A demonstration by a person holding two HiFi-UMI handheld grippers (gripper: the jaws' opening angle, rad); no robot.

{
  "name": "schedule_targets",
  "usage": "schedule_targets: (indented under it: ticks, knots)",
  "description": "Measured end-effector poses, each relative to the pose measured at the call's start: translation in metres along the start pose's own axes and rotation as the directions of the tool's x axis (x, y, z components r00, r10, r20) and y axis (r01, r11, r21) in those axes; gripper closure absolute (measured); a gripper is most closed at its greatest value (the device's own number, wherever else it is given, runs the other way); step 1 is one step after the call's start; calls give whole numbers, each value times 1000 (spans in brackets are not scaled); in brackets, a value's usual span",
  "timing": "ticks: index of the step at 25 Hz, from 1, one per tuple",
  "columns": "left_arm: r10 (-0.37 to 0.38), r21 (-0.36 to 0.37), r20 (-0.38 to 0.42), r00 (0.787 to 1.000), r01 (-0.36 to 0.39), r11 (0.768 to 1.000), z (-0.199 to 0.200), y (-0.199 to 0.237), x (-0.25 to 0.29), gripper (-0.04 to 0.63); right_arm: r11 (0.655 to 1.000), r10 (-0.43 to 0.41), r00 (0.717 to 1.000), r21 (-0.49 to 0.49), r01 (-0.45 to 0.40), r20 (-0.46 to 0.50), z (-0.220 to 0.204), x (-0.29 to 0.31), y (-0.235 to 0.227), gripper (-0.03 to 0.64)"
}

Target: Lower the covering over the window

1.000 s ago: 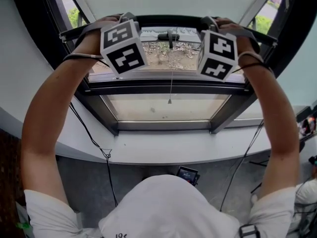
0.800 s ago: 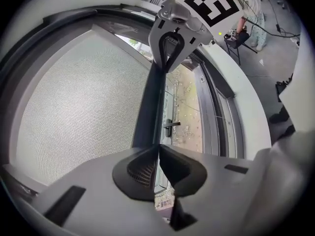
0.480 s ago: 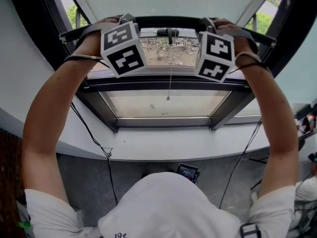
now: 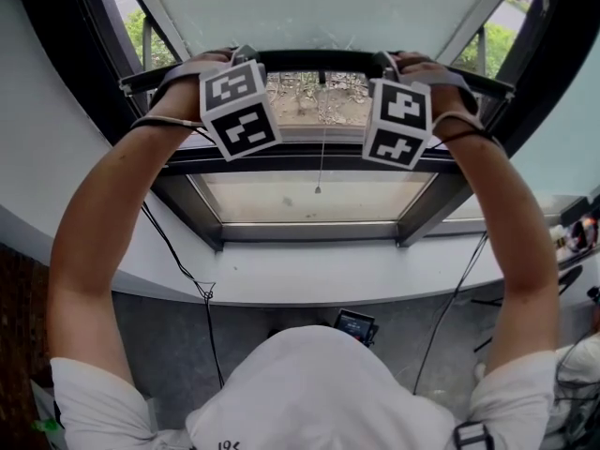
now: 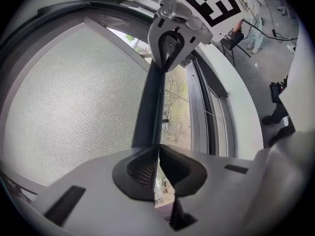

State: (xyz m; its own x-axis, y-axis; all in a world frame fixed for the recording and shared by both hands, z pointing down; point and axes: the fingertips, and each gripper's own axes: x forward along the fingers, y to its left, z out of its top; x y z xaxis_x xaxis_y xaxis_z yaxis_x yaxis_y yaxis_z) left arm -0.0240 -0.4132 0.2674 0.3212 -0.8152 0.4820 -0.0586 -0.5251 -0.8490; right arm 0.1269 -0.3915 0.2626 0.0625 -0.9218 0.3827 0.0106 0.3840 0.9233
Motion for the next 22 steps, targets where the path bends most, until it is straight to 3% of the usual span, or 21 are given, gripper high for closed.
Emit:
schedule_targets:
  ticks: [11,22]
  knots:
    - [-19,0,-7,1000,19,1000,-6,-26,14,557,1000,26,1000,10,-26,-15,1,10,29,585]
    - [-124,-9,-37,992,123,992,-21,-90,48,557,990,141,990,11,-141,-11,2,37,99,586]
